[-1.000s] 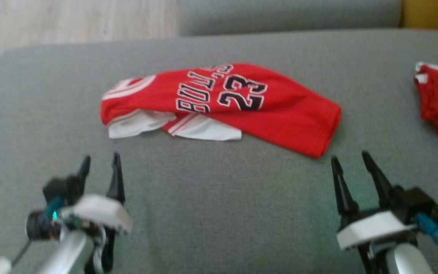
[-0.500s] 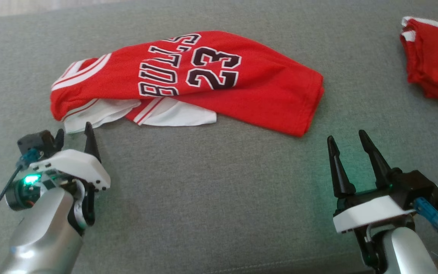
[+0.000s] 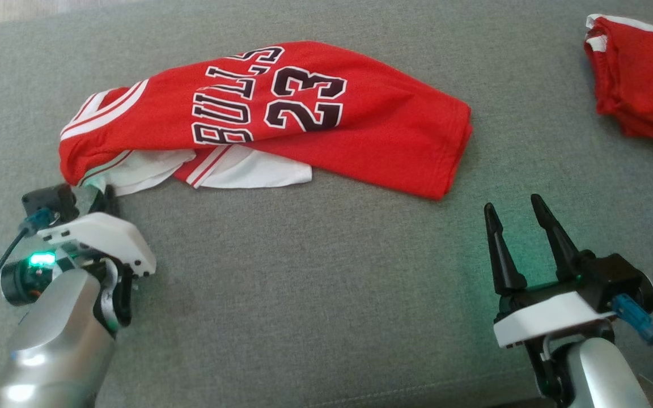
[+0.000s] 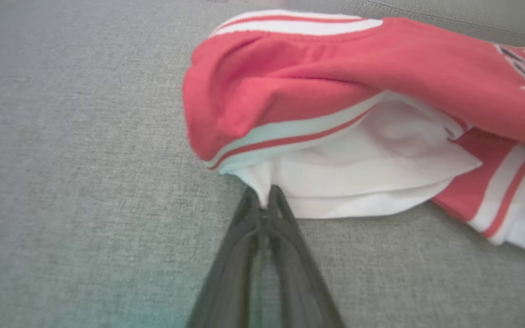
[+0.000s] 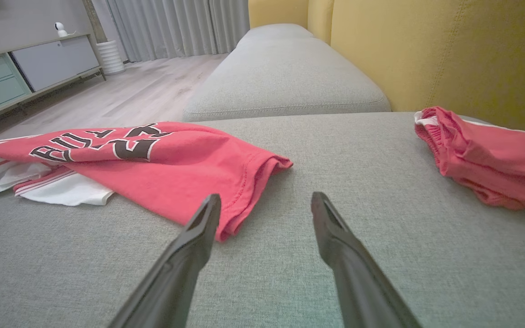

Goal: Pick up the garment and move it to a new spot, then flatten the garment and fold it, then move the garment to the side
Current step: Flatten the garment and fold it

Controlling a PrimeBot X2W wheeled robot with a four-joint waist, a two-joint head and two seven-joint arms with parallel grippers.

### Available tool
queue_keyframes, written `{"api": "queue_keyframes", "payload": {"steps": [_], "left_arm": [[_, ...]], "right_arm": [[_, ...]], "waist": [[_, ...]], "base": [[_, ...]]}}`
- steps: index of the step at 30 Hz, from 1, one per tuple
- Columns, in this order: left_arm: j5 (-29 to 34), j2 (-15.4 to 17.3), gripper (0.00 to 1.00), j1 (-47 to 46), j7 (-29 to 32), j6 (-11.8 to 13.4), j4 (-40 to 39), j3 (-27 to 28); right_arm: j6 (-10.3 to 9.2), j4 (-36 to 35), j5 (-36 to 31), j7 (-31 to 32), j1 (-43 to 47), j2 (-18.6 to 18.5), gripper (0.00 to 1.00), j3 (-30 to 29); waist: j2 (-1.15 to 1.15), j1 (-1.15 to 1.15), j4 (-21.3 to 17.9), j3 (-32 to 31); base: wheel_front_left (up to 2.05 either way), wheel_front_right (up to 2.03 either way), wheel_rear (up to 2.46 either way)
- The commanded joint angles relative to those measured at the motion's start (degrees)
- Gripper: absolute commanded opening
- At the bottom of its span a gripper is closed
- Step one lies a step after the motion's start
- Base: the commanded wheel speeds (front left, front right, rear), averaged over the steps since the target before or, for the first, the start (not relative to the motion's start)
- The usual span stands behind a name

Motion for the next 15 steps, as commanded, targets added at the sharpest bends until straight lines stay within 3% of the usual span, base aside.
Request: {"api": "queue_keyframes", "payload": {"steps": [1,8,15], "left_arm": [[0.17,1.21,0.00,-1.62,0.73,-0.43,0.57,0.73],[0.76,0.73,0.00,-1.64,-3.76,-1.44,0.28,0.73],[4.26,2.73,0.00,1.71,-8.35,-1.96,-10.81,-1.85]], "right_arm": [[0.39,-1.56,0.05,-0.58,-1.95,-0.31,1.00,1.36],[0.39,-1.06,0.25,-0.86,-1.18,-0.31,1.00,-0.03],[0.39,-0.42,0.53,-0.91,1.29,-0.31,1.00,-3.24]], "waist": [[0.00,0.00,0.00,-0.11],[0.00,0.00,1.56,-2.64],[0.00,0.00,6.93,-9.17]], "base": [[0.00,0.00,0.00],[0.00,0.00,0.00],[0.00,0.00,0.00]]}}
